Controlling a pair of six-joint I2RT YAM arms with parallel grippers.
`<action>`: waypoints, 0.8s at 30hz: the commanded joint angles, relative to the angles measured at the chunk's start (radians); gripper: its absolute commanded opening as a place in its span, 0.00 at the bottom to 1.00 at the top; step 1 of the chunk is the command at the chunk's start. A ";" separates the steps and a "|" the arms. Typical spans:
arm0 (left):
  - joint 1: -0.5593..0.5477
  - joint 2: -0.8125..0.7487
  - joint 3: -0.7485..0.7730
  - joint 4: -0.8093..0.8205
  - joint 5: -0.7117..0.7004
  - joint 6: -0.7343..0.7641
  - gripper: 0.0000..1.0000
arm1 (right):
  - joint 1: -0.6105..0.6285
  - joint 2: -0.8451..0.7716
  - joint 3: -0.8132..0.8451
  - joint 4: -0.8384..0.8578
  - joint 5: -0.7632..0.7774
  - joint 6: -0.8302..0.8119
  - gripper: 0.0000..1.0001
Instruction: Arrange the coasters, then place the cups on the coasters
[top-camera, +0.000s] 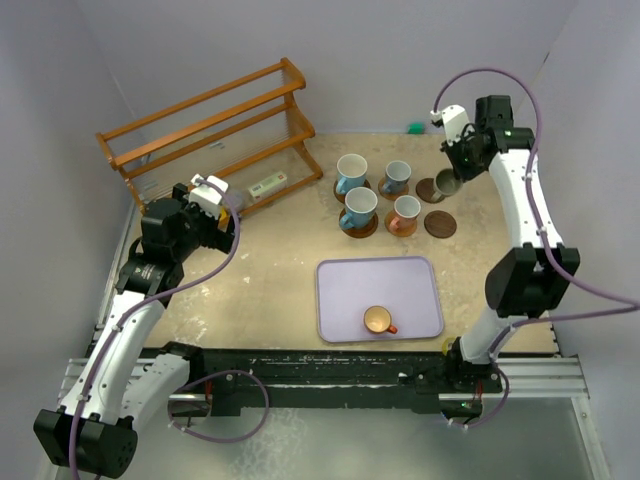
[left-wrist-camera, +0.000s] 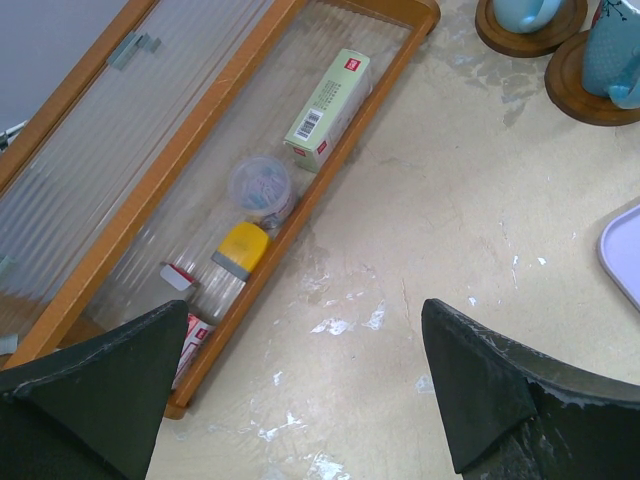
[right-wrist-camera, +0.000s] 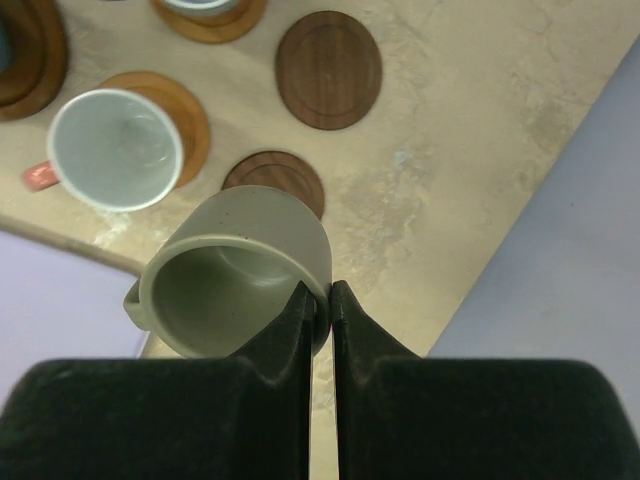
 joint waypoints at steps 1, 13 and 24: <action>0.010 -0.010 0.029 0.034 0.009 -0.010 0.96 | -0.038 0.078 0.144 -0.040 0.012 0.064 0.00; 0.013 0.001 0.021 0.032 0.013 -0.004 0.96 | -0.066 0.335 0.373 -0.077 0.036 0.037 0.00; 0.016 0.015 0.017 0.035 0.016 0.003 0.96 | -0.067 0.529 0.539 -0.091 0.000 0.060 0.00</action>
